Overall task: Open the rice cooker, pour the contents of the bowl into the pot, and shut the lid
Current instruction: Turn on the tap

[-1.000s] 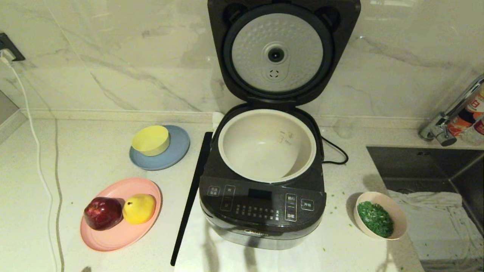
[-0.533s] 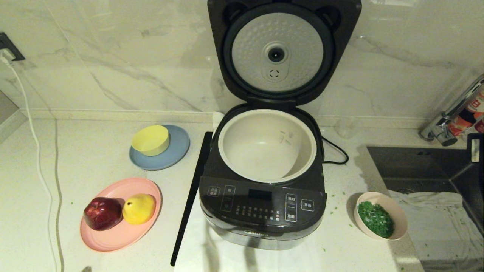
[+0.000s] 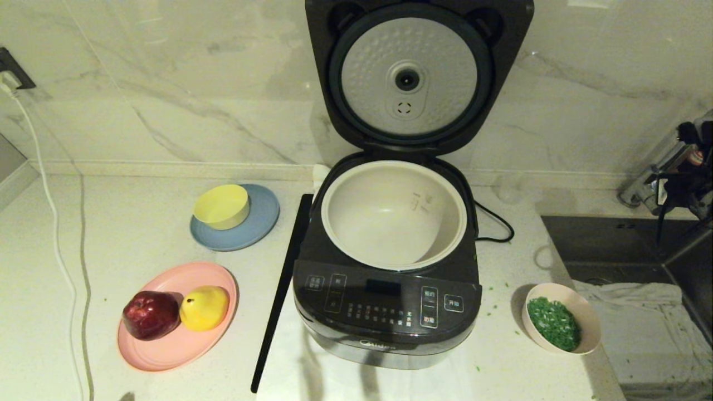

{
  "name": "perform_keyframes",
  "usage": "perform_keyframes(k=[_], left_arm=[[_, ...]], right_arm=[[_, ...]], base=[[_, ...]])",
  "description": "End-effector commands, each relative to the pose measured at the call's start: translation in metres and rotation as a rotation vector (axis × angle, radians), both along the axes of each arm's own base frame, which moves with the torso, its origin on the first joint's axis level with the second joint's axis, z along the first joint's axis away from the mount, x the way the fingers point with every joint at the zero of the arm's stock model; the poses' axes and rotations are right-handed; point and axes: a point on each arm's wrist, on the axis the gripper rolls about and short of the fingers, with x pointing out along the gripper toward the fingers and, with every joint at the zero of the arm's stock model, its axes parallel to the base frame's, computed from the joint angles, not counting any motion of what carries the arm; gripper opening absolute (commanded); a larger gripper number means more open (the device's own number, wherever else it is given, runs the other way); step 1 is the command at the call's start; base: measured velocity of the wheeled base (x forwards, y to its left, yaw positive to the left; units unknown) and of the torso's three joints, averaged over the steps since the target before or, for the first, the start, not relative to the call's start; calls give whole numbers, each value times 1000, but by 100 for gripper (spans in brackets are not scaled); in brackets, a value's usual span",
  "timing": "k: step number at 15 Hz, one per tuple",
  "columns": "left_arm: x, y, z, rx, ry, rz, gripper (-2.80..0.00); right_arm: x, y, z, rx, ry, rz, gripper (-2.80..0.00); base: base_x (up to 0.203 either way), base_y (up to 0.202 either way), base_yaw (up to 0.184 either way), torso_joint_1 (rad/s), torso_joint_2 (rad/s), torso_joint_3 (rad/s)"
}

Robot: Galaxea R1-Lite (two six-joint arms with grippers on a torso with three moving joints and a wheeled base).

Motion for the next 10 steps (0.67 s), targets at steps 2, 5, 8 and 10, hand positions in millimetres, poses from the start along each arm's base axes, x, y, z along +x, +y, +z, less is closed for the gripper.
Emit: perform_keyframes(k=[2, 5, 8, 10], left_arm=[[1, 0, -3, 0, 11, 2, -280], [1, 0, -2, 0, 9, 1, -280], [1, 0, -2, 0, 10, 2, -280], [1, 0, -2, 0, 9, 0, -280]], right_arm=[[37, -18, -20, -3, 2, -37, -280], [58, -25, -25, -10, -23, -46, -280], [75, -35, -33, -13, -34, -61, -280], [86, -48, -39, -17, -46, -83, -280]], base=[[0, 0, 0, 0, 0, 0], [0, 0, 0, 0, 0, 0], [0, 0, 0, 0, 0, 0], [0, 0, 0, 0, 0, 0]])
